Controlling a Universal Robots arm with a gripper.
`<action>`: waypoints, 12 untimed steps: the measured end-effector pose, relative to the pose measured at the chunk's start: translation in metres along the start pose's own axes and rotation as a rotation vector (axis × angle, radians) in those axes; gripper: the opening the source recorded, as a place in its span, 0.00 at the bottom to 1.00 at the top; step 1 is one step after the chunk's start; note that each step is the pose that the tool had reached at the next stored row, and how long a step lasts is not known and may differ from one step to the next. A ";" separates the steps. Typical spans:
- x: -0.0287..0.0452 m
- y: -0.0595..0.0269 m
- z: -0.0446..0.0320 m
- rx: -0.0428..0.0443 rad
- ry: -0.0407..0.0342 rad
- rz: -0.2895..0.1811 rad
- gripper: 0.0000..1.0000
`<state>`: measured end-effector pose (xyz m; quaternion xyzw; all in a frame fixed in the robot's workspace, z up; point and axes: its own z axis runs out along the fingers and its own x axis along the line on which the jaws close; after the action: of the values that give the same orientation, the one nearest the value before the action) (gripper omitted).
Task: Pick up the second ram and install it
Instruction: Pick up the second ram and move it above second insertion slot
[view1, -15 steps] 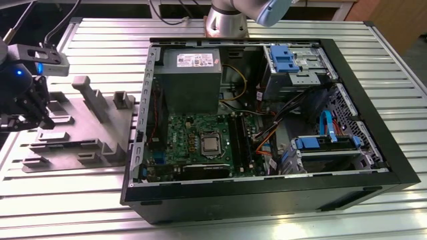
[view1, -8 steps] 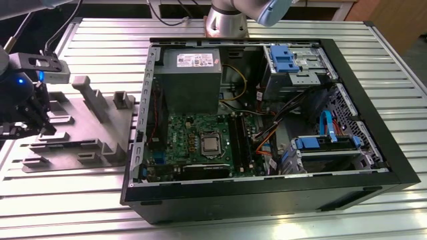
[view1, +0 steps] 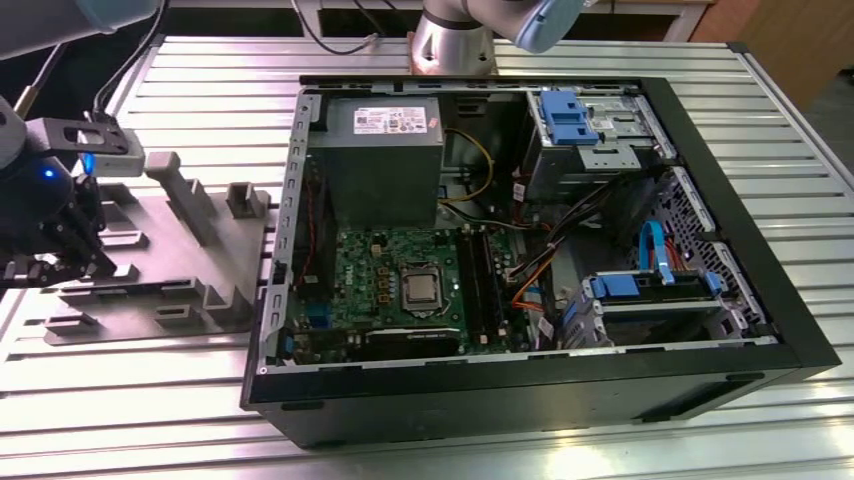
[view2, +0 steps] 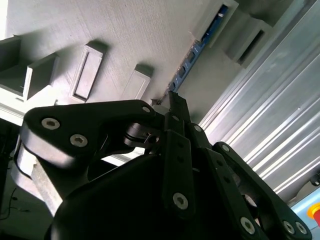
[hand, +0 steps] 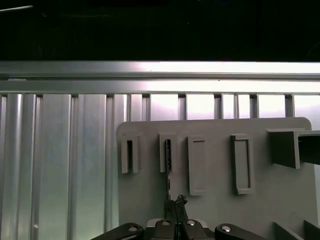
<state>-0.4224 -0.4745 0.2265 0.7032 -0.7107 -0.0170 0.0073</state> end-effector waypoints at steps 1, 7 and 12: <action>0.0002 -0.0001 0.0013 -0.0001 0.0000 -0.002 0.10; 0.0012 -0.0002 0.0061 -0.0005 0.0006 -0.013 0.10; 0.0012 -0.0002 0.0063 -0.0002 0.0004 -0.013 0.10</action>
<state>-0.4224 -0.4757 0.2202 0.7079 -0.7061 -0.0170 0.0074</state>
